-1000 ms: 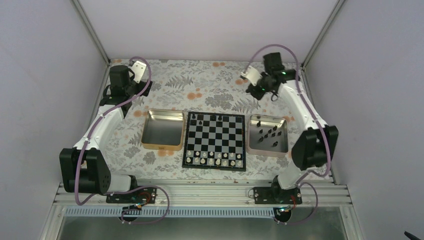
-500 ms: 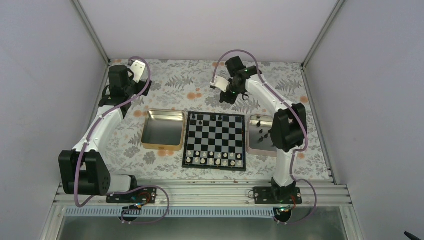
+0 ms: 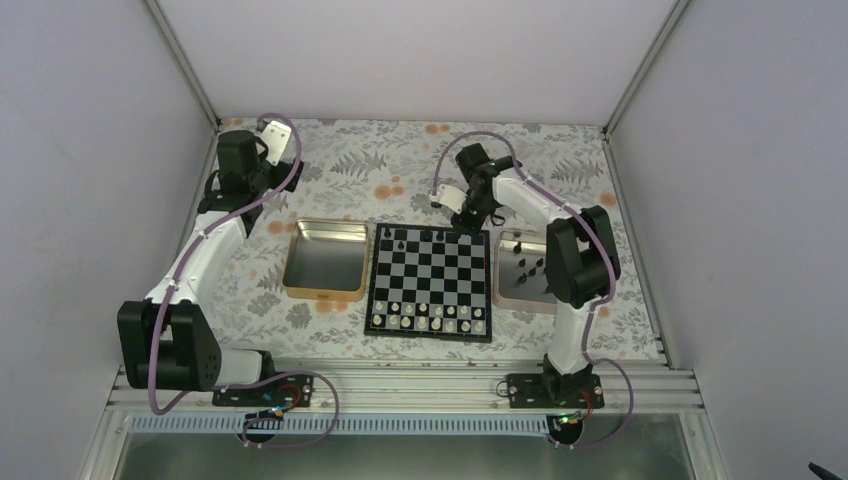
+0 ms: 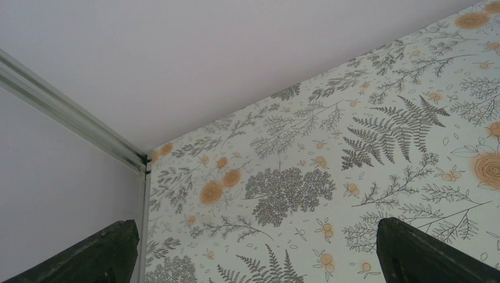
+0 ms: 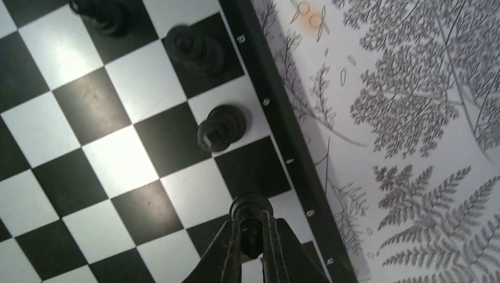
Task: Set up the chess pieces on the board
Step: Place the chess piece on the chessboard.
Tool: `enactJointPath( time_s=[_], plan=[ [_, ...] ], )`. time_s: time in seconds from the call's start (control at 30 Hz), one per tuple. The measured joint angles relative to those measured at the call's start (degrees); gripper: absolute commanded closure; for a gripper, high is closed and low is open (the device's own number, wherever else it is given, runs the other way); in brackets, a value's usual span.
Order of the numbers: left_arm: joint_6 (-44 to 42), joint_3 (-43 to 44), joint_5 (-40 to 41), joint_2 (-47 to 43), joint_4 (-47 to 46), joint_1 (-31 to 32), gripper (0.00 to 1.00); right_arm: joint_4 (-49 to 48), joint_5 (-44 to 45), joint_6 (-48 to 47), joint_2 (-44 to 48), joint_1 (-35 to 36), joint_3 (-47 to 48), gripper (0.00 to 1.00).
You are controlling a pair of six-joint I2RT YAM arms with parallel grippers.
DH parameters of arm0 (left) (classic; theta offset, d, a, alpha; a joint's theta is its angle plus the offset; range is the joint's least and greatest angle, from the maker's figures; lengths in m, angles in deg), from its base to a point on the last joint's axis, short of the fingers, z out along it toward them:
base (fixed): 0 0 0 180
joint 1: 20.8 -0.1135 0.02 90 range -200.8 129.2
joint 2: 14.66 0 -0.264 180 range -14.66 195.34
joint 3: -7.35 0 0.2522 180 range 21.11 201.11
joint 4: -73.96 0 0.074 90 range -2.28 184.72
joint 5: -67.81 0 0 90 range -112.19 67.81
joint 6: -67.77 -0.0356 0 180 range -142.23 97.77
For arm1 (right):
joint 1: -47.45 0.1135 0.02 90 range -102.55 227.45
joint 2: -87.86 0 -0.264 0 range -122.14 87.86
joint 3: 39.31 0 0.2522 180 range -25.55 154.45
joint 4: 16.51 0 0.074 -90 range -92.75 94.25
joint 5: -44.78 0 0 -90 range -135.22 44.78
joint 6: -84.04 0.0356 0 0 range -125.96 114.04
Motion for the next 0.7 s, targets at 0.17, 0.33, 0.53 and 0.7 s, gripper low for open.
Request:
enactJointPath(
  time_s=[0.17,0.33,0.53,0.7],
  plan=[
    [0.0,0.0,-0.1,0.0,0.0,0.0,0.0,-0.5,0.6,0.3,2.7,-0.7,-3.3,0.93],
    [0.0,0.0,-0.2,0.0,0.0,0.0,0.0,-1.9,0.5,0.8,3.4,-1.0,-4.3,0.93],
    [0.0,0.0,-0.2,0.0,0.0,0.0,0.0,-3.4,-0.6,1.3,3.4,-1.0,-4.6,0.93],
    [0.0,-0.1,-0.2,0.0,0.0,0.0,0.0,-4.3,-1.0,1.5,3.4,-1.0,-4.7,0.93]
  ],
)
